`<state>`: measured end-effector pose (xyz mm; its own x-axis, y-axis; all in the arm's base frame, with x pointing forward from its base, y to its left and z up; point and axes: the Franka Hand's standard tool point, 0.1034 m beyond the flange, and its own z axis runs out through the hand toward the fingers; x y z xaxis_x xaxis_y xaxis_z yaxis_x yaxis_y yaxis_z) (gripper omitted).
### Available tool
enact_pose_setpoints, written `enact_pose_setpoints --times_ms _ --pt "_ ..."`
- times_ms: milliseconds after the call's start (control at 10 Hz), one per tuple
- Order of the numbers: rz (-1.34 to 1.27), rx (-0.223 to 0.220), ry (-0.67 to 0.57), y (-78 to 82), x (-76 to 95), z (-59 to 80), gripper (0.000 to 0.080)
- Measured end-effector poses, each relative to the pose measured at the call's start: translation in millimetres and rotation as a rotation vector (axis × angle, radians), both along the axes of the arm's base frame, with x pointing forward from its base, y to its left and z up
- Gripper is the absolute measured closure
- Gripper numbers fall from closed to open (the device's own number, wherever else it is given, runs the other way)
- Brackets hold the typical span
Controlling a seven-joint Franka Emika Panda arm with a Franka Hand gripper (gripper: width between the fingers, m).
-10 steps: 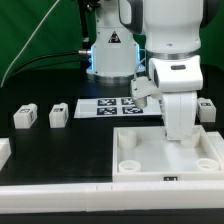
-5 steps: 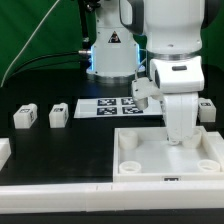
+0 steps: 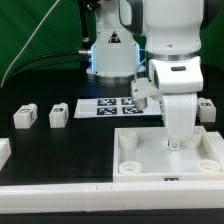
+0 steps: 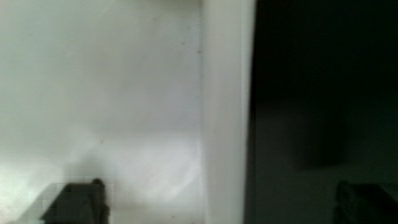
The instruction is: Assemble one leg
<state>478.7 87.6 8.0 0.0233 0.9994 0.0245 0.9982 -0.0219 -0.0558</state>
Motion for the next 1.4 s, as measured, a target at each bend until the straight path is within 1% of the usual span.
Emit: enact_pose_setpoints --times_ms 100,200,300,400,500,600,700,1000,1200,1300,1400 --pt "-0.003 -0.001 -0.004 -0.1 0.9 2.1 0.0153" --pt "-0.007 -0.002 -0.013 -0.3 2.2 7.8 0.0151" --pt "-0.022 -0.005 -0.023 0.6 1.3 16.1 0.0151" --pt "-0.033 -0.01 -0.037 1.8 -2.0 28.7 0.0151" --pt "-0.058 -0.014 -0.049 2.3 -7.6 39.5 0.0151" --pt "-0.085 -0.017 -0.059 -0.6 -16.4 47.4 0.0151" --pt "-0.105 -0.02 -0.056 -3.0 -23.8 48.0 0.0151" --pt "-0.17 -0.021 -0.052 -2.9 -23.1 46.1 0.0151" --pt "-0.314 -0.025 -0.049 -2.8 -23.2 46.0 0.0151" --pt "-0.467 -0.016 -0.049 -3.8 -24.2 45.4 0.0151" --pt "-0.637 -0.001 -0.045 -6.8 -30.5 42.6 0.0151"
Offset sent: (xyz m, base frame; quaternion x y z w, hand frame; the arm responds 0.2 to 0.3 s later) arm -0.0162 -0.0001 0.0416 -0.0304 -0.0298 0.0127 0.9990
